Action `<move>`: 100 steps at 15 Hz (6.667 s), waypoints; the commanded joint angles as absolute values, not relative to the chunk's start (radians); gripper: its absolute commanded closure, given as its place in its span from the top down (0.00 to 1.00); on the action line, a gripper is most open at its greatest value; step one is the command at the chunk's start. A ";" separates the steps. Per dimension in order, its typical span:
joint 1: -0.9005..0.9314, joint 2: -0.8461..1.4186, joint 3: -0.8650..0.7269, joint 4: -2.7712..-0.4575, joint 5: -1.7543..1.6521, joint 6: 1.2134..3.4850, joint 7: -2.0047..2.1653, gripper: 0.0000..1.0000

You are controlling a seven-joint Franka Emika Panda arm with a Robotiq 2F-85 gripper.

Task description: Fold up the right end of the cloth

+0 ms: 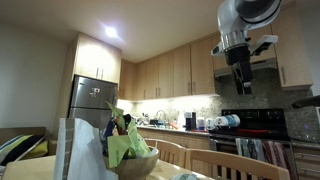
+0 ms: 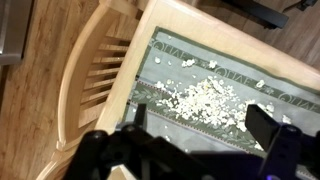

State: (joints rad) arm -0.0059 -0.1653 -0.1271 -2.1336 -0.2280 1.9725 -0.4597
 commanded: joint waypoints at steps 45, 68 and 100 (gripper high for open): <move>-0.166 0.514 -0.142 -1.787 -0.199 1.910 -0.109 1.00; -0.253 0.780 -0.138 -1.768 -0.141 2.068 -0.140 1.00; -0.284 0.842 -0.101 -1.654 -0.111 2.030 -0.278 0.02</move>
